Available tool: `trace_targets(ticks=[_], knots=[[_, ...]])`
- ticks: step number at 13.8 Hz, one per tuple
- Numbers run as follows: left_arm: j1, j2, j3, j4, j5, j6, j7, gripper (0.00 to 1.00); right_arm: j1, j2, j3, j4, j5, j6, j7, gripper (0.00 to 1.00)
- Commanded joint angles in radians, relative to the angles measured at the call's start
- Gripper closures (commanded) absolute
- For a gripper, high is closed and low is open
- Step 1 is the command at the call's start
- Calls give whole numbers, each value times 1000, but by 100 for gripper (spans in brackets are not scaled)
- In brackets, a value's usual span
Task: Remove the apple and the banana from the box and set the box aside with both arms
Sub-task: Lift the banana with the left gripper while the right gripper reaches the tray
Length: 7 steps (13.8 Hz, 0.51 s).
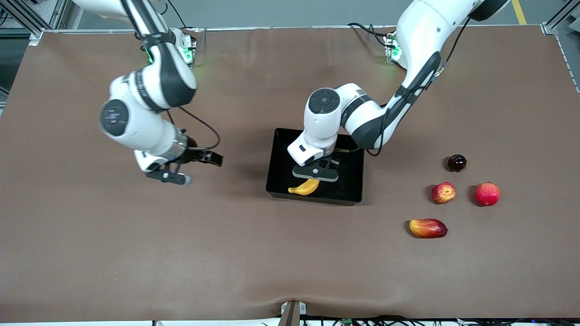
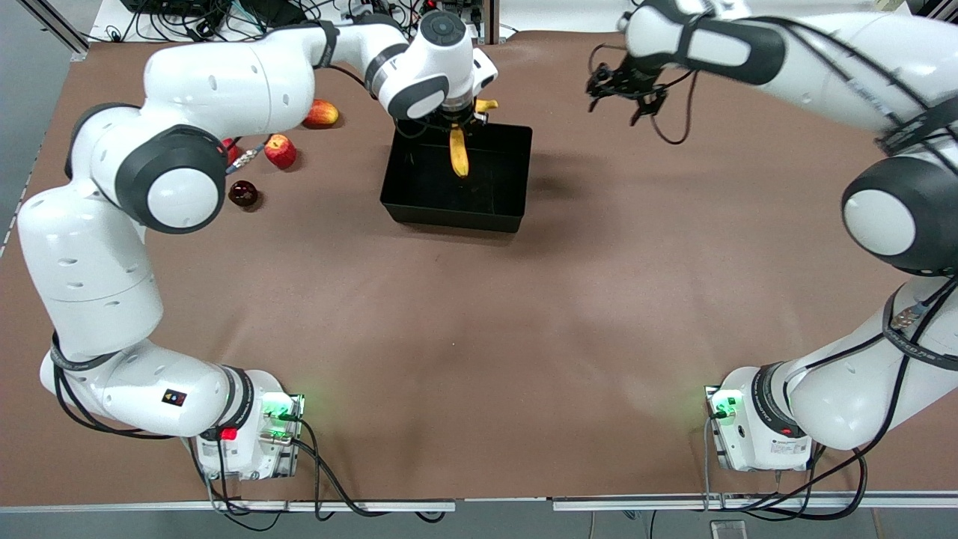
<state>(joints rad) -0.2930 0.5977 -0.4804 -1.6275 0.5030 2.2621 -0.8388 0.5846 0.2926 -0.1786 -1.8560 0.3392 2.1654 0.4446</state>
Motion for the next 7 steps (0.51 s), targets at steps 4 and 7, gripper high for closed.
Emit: trace_targets(ticks=[4,7], knots=[[213,-156,-24,-28,-156,-171,232,100,184,198,-10,47,124,272,40,0],[371,-197,-24,-28,-225,-236,439,100,247,276,-12,61,123,376,51,57]])
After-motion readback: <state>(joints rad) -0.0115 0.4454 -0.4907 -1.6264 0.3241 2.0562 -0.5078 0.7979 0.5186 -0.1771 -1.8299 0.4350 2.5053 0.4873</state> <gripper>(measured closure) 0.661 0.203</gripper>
